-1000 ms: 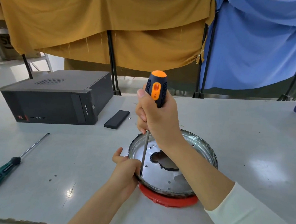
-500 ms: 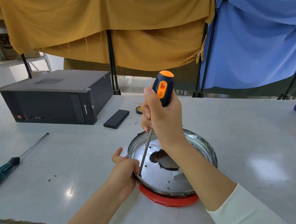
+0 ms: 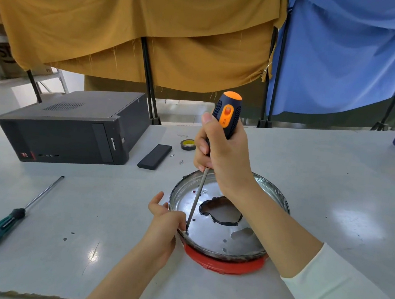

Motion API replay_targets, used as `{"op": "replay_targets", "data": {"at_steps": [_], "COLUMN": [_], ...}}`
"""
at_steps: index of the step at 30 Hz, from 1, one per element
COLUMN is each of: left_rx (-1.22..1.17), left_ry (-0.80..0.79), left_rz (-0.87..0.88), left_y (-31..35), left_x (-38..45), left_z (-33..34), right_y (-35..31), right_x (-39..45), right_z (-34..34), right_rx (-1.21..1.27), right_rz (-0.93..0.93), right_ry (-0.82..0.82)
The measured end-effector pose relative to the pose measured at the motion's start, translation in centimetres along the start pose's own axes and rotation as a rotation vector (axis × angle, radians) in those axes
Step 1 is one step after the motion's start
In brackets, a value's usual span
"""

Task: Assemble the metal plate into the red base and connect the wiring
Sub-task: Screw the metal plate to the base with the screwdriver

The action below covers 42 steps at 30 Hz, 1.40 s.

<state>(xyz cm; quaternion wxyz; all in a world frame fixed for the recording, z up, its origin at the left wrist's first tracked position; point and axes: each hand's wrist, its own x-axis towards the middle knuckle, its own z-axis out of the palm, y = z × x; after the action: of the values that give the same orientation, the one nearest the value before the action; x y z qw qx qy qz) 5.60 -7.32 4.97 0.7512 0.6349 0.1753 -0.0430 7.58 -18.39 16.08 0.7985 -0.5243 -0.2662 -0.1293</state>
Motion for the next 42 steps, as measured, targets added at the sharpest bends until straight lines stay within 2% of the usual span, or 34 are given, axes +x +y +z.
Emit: {"op": "replay_targets", "data": {"at_steps": [6, 8, 13, 16, 19, 24, 28, 33, 42], "left_rx": [0.889, 1.209, 1.793, 1.990, 1.980, 1.847, 1.766, 1.676, 1.650], "left_ry": [-0.020, -0.101, -0.311, -0.396, -0.376, -0.255, -0.288, -0.254, -0.256], "left_rz": [0.419, 0.384, 0.241, 0.106, 0.095, 0.230, 0.268, 0.285, 0.274], "left_y": [1.7, 3.3, 6.7, 7.2, 6.6, 5.5, 5.4, 4.8, 4.7], "left_x": [-0.3, -0.2, 0.2, 0.0, -0.2, -0.4, 0.0, 0.3, 0.5], "left_z": [-2.5, -2.9, 0.0, 1.3, 1.5, 1.1, 1.1, 0.8, 0.8], "right_y": [-0.3, -0.2, -0.2, -0.3, -0.3, -0.4, -0.4, -0.4, -0.5], "right_x": [0.1, 0.2, 0.4, 0.4, 0.4, 0.5, 0.6, 0.6, 1.0], "right_z": [-0.1, -0.1, 0.2, 0.3, 0.3, 0.5, 0.5, 0.4, 0.9], "right_rx": [-0.023, -0.024, -0.067, -0.083, -0.094, -0.102, -0.083, -0.059, -0.088], "right_rz": [0.000, 0.007, 0.006, 0.010, 0.012, 0.011, 0.023, 0.044, 0.090], "right_ry": [-0.021, -0.034, -0.069, -0.078, -0.072, -0.080, -0.080, -0.082, -0.123]}}
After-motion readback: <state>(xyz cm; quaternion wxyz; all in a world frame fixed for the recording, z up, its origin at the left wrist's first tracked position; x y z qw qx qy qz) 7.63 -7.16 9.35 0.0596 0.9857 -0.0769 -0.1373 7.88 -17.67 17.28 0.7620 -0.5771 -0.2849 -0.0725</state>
